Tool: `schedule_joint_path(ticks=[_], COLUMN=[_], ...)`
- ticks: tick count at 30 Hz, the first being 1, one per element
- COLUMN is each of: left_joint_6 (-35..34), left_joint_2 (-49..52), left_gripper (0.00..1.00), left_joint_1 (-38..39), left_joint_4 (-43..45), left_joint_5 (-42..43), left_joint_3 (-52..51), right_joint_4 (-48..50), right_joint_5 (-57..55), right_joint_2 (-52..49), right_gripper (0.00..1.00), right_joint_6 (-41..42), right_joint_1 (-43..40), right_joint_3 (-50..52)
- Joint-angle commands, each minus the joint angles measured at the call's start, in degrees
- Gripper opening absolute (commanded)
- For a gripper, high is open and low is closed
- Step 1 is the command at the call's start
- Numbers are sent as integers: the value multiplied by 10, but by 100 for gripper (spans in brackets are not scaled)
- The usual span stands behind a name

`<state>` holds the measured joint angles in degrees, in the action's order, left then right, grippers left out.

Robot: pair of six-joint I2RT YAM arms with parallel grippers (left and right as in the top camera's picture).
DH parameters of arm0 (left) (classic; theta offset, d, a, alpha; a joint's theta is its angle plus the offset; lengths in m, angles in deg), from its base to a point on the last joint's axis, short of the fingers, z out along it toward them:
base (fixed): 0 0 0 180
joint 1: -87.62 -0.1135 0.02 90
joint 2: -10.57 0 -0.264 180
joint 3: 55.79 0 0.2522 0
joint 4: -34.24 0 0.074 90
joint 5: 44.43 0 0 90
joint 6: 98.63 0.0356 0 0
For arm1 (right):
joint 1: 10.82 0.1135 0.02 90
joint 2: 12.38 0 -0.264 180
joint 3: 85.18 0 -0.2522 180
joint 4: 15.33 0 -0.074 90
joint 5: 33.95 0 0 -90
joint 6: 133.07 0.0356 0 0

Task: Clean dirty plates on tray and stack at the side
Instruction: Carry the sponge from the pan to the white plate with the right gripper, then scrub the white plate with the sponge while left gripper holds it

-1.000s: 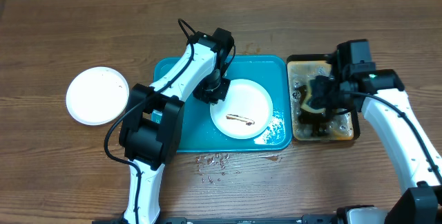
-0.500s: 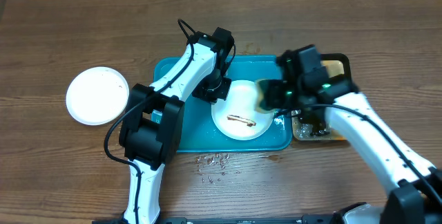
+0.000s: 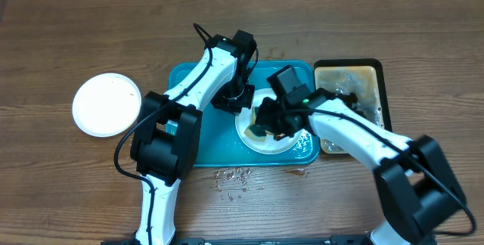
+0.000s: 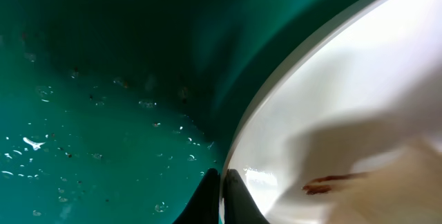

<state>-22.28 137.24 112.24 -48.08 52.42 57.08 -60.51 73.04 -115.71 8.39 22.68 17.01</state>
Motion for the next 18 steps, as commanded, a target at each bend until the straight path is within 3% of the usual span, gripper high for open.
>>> schedule_joint_path(ticks=[1, 18], left_joint_6=[-27, -27], left_joint_2=[3, 3], left_gripper=[4, 4], left_joint_1=[-2, -2], left_joint_4=[1, -4], left_joint_5=[11, 18], left_joint_3=[0, 0], right_joint_4=[18, 28], right_joint_5=[11, -80], right_joint_2=[-12, -61], right_gripper=[4, 4], right_joint_6=[34, 6], right_joint_1=[16, 29], right_joint_3=[3, 3])
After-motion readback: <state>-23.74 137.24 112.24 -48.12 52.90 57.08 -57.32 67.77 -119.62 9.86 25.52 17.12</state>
